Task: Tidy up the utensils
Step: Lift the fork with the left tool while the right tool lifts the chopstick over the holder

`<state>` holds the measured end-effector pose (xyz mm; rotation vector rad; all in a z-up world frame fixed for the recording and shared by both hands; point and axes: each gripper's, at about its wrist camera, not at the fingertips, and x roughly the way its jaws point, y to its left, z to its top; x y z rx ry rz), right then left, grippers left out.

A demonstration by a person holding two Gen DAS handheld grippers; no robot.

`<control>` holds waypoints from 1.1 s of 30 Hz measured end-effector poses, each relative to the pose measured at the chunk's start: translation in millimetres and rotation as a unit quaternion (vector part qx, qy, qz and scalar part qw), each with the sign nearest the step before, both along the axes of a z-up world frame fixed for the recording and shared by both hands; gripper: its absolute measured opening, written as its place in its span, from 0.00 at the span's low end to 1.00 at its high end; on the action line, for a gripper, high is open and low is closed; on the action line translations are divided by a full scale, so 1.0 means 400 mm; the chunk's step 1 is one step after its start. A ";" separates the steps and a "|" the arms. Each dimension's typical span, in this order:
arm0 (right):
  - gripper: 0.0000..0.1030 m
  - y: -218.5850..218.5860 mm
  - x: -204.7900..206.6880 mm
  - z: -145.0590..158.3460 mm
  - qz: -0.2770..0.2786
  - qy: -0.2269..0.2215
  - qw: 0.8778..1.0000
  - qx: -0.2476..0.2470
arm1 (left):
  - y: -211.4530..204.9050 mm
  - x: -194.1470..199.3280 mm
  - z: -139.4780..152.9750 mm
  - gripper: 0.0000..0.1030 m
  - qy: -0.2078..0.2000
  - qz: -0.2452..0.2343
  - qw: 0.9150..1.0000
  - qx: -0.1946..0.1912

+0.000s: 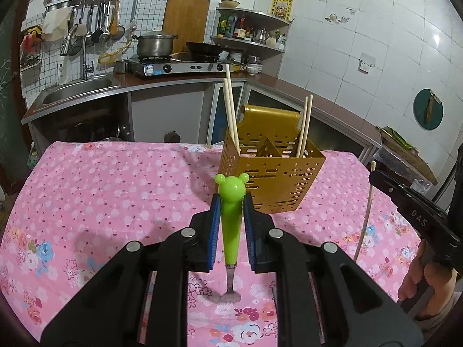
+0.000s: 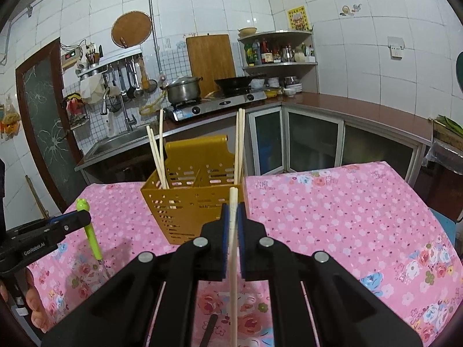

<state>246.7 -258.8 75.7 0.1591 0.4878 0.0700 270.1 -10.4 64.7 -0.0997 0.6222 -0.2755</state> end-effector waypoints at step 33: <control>0.06 -0.030 0.033 0.224 -0.012 -0.090 0.996 -0.002 | -0.038 0.017 0.206 0.13 -0.076 -0.014 0.997 -0.002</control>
